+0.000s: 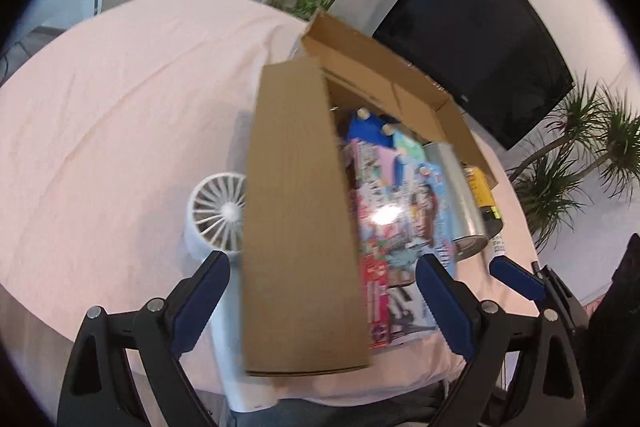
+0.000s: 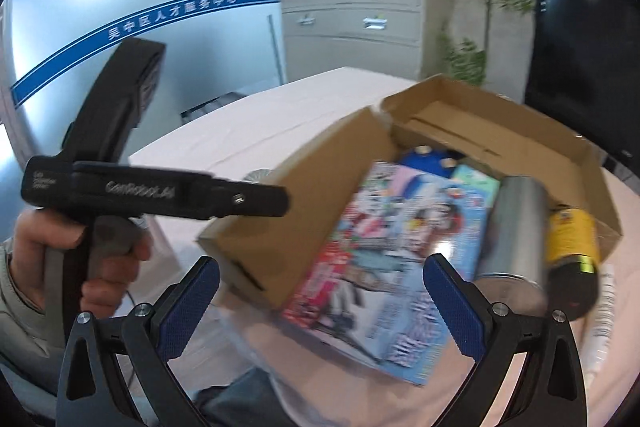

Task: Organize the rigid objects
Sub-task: 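Move both tools toward the long cardboard insert in the lid, then grasp the cardboard insert with both tools and lift it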

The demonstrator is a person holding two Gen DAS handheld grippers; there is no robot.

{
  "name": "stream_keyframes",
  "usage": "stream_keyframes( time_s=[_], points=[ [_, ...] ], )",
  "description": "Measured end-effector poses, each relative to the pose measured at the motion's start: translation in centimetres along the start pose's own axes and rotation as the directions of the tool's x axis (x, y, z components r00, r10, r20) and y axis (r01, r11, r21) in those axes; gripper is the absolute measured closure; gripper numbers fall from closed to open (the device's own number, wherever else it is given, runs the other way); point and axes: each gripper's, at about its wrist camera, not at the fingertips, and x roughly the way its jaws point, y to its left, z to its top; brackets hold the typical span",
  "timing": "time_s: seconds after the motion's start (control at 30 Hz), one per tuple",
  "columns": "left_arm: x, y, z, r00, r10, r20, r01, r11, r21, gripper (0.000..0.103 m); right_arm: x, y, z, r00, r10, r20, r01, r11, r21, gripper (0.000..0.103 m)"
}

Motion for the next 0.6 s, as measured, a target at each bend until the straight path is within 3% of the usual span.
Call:
stream_keyframes(
  time_s=[0.07,0.1,0.17,0.23,0.3,0.4,0.5,0.6],
  points=[
    [0.4,0.8,-0.1,0.998,0.005,-0.055,-0.006,1.0,-0.023,0.01,0.5,1.1,0.4,0.999,0.04,-0.018,-0.04,0.999,-0.008,0.004],
    [0.5,1.1,-0.2,0.997,-0.018,-0.071,0.015,0.999,-0.045,0.016,0.8,1.1,0.5,0.998,0.052,-0.026,-0.053,0.999,-0.01,0.004],
    [0.8,1.3,-0.5,0.993,-0.1,-0.058,0.096,0.994,-0.06,0.033,1.4,1.9,0.9,0.996,0.081,-0.04,-0.081,0.997,-0.011,0.006],
    [0.7,0.5,-0.5,0.991,-0.133,-0.03,0.132,0.99,-0.05,0.037,1.5,1.7,0.8,0.994,0.095,-0.046,-0.095,0.996,0.001,0.006],
    [0.2,-1.0,-0.4,0.976,-0.216,-0.024,0.215,0.976,-0.014,0.062,2.0,1.2,0.9,0.994,0.1,-0.048,-0.1,0.995,0.015,0.008],
    [0.1,-4.1,-0.4,0.967,-0.256,-0.009,0.256,0.963,0.085,0.063,1.6,0.0,1.4,0.995,0.1,-0.03,-0.099,0.994,0.041,0.014],
    [0.8,-5.9,0.3,0.944,-0.326,-0.053,0.33,0.938,0.103,0.063,1.3,-1.6,1.6,0.999,0.049,-0.018,-0.047,0.996,0.076,0.017],
    [1.5,-6.4,1.0,0.935,-0.347,-0.078,0.354,0.93,0.101,0.063,2.2,-3.8,1.4,0.997,0.006,-0.073,0.005,0.99,0.144,0.039]
  ],
)
